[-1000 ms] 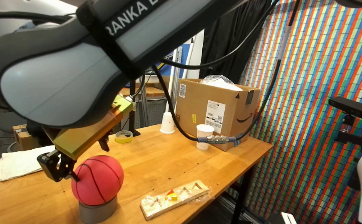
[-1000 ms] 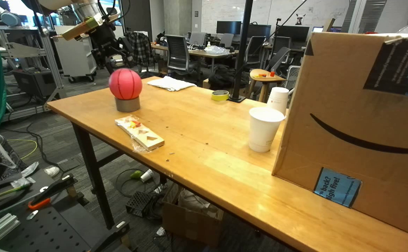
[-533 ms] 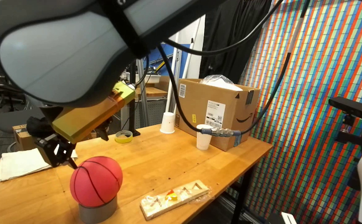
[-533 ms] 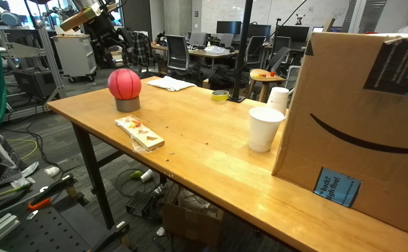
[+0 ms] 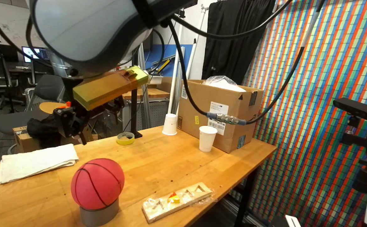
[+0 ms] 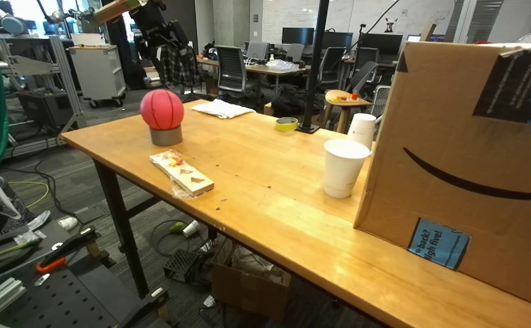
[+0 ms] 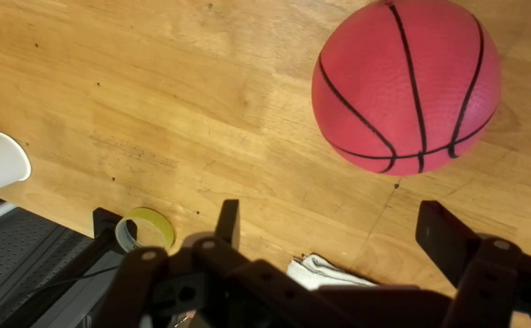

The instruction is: Put the white ball in the cup, then put the basketball on the tape

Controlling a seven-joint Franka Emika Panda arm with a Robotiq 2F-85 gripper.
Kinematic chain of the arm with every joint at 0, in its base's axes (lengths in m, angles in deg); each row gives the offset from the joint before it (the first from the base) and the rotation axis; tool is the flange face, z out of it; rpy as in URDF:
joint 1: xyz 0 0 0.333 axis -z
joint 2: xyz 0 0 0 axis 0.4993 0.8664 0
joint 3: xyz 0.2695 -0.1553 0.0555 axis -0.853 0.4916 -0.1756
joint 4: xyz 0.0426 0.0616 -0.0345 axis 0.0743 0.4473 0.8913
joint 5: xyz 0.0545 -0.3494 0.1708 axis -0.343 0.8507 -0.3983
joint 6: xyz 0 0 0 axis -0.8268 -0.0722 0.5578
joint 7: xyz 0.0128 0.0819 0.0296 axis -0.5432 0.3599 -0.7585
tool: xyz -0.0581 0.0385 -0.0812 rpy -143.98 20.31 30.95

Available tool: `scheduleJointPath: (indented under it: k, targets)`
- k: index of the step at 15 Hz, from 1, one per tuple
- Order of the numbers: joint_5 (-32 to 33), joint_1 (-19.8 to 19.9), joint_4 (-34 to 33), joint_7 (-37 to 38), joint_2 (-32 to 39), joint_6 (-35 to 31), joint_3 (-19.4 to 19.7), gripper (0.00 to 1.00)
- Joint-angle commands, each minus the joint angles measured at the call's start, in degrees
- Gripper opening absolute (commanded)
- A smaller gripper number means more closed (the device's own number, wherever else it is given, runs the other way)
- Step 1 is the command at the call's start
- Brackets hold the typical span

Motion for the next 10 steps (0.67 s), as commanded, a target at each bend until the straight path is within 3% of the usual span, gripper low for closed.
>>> scheduleJointPath:
  k: [1,10]
  targets:
    - [-2.13,1.09,-0.42,-1.46,-0.20,-0.36,-0.28,1.00]
    - [-2.69,1.30,-0.27,-2.05,0.37,-0.38,-0.40,1.00]
